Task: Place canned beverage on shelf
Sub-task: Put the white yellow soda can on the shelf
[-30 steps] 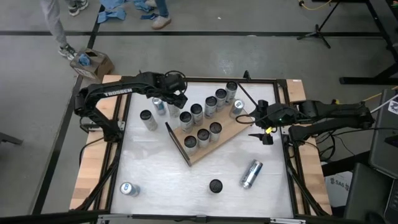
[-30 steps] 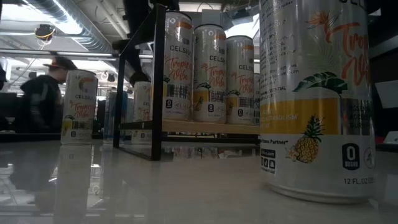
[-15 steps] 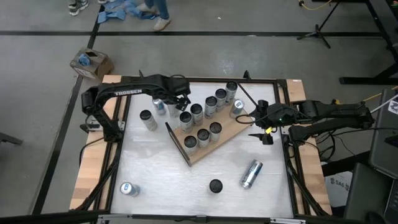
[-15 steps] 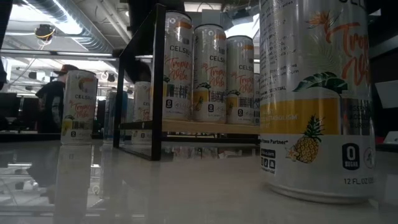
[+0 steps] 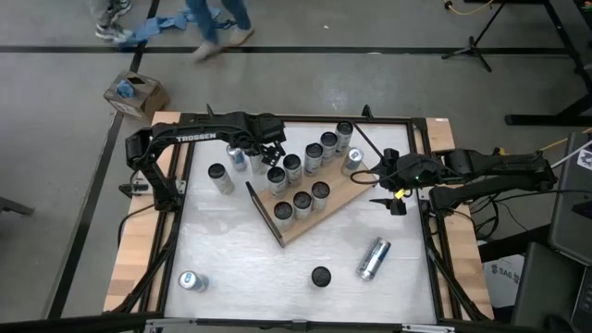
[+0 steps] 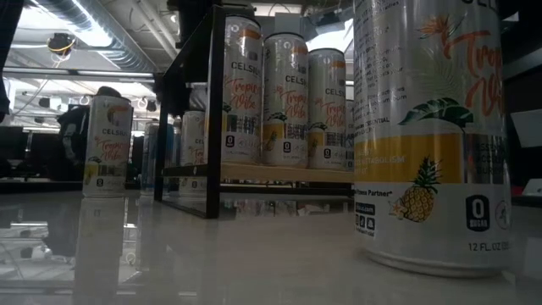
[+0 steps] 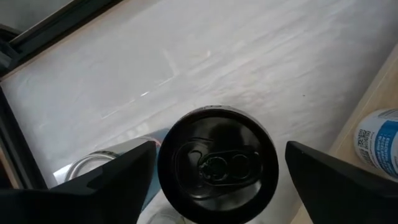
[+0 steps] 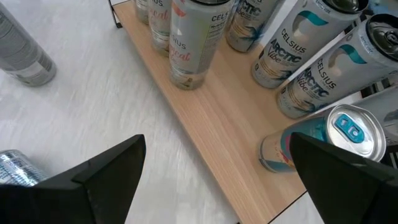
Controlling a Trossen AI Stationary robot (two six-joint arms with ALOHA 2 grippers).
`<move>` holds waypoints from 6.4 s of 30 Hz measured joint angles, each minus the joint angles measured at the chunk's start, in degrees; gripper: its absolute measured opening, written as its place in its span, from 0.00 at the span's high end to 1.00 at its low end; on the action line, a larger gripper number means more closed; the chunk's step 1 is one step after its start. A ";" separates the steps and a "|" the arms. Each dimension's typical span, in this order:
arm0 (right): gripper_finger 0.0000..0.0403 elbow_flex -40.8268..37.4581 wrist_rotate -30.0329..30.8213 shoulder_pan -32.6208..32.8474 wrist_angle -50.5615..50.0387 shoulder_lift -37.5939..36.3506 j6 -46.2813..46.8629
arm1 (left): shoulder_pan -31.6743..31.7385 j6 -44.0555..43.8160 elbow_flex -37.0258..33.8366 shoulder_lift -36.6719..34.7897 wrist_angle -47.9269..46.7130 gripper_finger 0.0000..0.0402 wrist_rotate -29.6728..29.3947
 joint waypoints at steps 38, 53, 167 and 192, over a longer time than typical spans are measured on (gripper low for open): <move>0.04 0.00 0.00 0.00 -0.07 0.02 -0.40 | 0.07 0.59 3.45 -0.68 -2.64 0.39 2.14; 0.04 0.00 0.00 0.02 -0.07 0.02 -0.40 | -3.42 0.71 17.21 -0.79 -18.07 0.39 1.81; 0.04 0.02 -0.02 0.01 -0.03 0.02 -0.39 | -21.18 -11.41 9.07 -0.68 -10.78 0.28 4.80; 0.04 0.01 -0.01 0.02 -0.04 0.02 -0.39 | -21.18 -11.38 9.11 -0.68 -10.67 0.19 6.35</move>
